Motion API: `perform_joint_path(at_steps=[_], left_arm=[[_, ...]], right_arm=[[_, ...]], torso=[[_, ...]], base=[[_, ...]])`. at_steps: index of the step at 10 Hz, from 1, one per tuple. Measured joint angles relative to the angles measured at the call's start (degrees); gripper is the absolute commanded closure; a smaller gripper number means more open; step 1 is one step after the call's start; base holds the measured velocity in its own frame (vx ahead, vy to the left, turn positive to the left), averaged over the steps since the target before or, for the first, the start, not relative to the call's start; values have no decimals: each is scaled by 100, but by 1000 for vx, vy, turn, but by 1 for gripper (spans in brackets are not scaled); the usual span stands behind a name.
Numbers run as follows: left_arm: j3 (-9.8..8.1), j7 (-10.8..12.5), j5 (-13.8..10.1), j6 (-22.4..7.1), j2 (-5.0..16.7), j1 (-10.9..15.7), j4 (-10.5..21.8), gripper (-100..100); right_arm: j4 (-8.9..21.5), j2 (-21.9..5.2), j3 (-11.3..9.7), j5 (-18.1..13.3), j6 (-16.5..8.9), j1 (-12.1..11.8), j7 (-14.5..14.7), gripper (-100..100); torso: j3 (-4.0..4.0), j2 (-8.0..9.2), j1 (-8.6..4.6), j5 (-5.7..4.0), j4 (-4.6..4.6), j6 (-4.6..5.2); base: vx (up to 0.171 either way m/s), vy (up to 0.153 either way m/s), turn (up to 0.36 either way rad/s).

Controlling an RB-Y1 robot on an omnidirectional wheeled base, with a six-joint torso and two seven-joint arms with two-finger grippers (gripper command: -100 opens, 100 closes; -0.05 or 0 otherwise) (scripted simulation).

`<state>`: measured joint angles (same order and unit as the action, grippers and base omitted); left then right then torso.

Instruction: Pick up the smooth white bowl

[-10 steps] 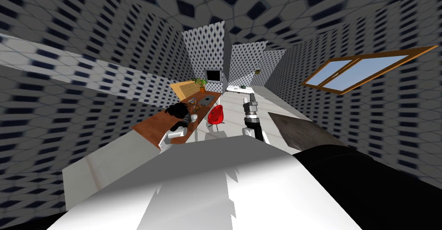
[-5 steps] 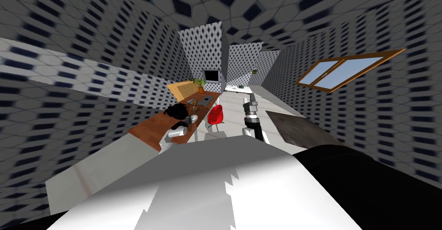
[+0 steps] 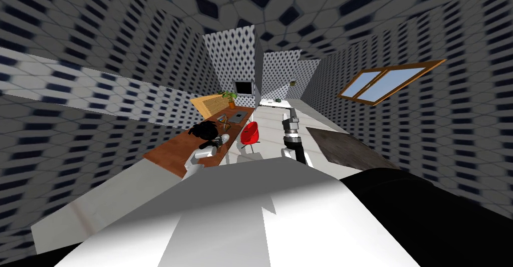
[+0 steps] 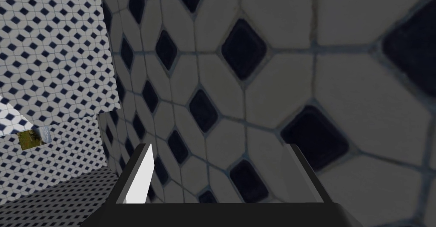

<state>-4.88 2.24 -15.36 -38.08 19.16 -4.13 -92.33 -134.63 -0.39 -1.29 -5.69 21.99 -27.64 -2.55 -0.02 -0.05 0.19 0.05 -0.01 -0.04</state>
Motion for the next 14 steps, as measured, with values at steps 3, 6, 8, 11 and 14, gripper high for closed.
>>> perform_joint_path(at_steps=[3,6,8,11,14], left_arm=[[7,217,-115,-474,73,115,147,-100],[31,421,-225,-826,121,183,348,-100],[40,601,-282,-1172,146,186,337,-100],[61,864,-437,-1577,202,197,492,-100],[110,1058,-454,-1813,174,216,610,0]], right_arm=[[0,0,0,0,0,0,0,0],[0,0,0,0,0,0,0,0],[0,0,0,0,0,0,0,0],[0,0,0,0,0,-1,0,0],[0,0,0,0,0,-1,0,0]], torso=[[-1,-2,7,2,0,-1],[-2,-4,8,2,-1,-2],[-6,-10,5,1,-2,1],[-9,-15,11,3,-3,-1],[-8,-14,-9,-1,-3,-2]], base=[[4,71,-105],[7,70,-89],[28,69,-147],[33,72,-104],[21,29,-39]])
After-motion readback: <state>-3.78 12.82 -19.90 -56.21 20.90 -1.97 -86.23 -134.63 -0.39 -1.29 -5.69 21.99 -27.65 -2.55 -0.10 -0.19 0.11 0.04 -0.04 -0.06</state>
